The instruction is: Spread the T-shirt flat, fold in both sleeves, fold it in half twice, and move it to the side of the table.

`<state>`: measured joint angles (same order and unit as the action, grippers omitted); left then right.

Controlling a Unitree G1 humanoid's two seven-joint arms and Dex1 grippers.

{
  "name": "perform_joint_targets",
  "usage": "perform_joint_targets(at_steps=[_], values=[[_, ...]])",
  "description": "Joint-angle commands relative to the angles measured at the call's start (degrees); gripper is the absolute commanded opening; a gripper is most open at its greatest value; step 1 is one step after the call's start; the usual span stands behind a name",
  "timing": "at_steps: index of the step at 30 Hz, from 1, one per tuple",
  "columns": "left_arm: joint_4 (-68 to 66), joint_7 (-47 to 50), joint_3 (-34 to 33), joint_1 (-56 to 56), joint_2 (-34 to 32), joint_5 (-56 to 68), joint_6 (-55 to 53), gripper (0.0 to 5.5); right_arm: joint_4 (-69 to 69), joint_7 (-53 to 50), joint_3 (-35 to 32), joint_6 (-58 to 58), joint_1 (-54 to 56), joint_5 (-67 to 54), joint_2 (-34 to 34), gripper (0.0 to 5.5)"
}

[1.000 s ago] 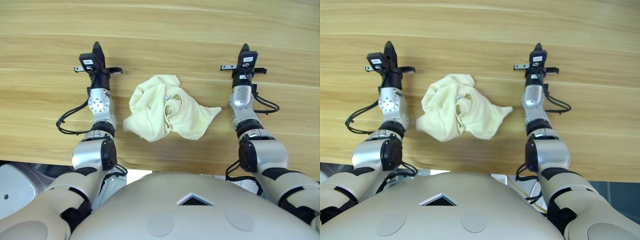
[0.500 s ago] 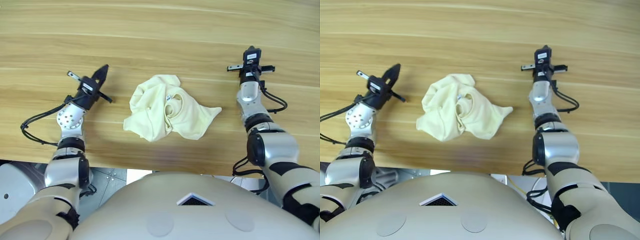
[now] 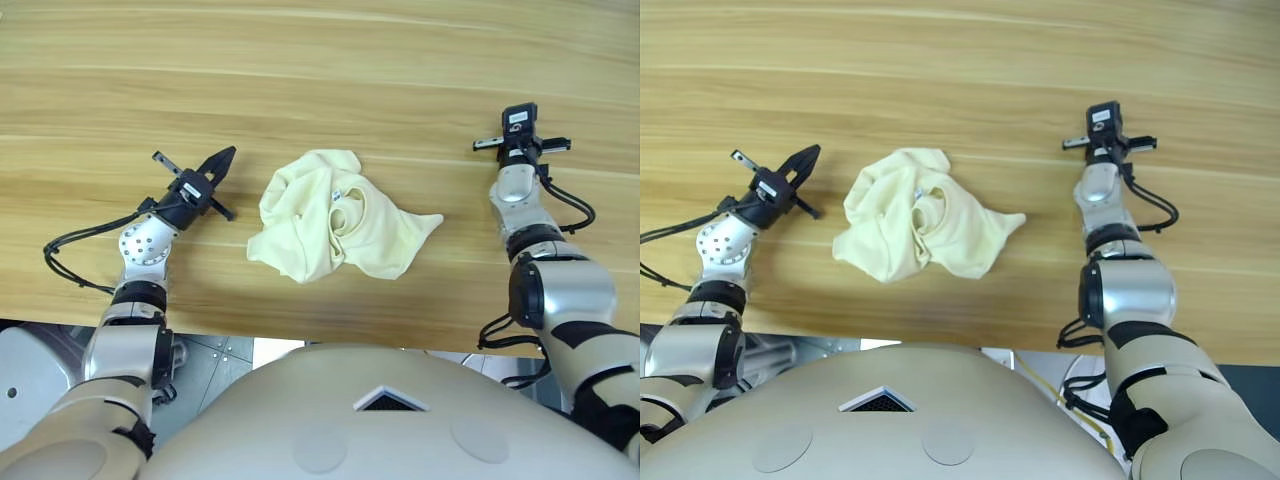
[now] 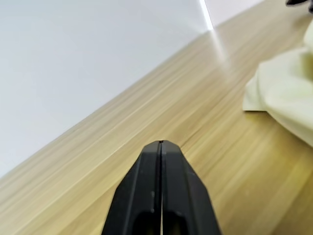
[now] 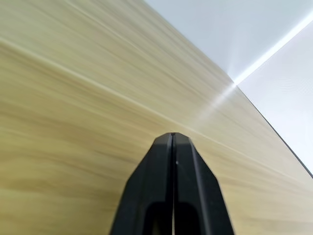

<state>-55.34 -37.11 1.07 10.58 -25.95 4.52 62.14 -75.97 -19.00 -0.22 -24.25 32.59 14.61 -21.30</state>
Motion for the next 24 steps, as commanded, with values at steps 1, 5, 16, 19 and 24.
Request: perform_joint_targets(at_steps=[1, 5, 16, 19, 24], values=[[3.9, -8.4, -0.3, -1.6, 0.6, 8.2, -2.4, 0.00, -1.3, -0.5, -0.3, 2.4, -1.5, 0.2, 0.1, 0.02], [7.8, -15.7, -1.7, -2.7, 0.2, 15.8, -5.1, 0.00, -1.6, -0.3, -0.3, 3.2, -2.1, 0.3, -0.1, 0.02], [10.9, -26.8, -3.8, -2.9, 4.6, 22.3, -17.2, 0.65, -1.5, -0.7, -1.4, 3.3, -4.6, -0.2, -0.8, 0.02], [11.0, -29.7, -4.1, -3.1, 3.8, 21.7, -17.9, 1.19, -1.5, -0.8, -1.5, 3.3, -5.0, 0.0, -0.7, 0.02], [13.7, -35.3, -5.3, -4.3, 0.4, 22.4, -19.4, 1.90, -1.6, -0.8, -1.0, 3.7, -4.8, 0.7, -0.4, 0.02]])
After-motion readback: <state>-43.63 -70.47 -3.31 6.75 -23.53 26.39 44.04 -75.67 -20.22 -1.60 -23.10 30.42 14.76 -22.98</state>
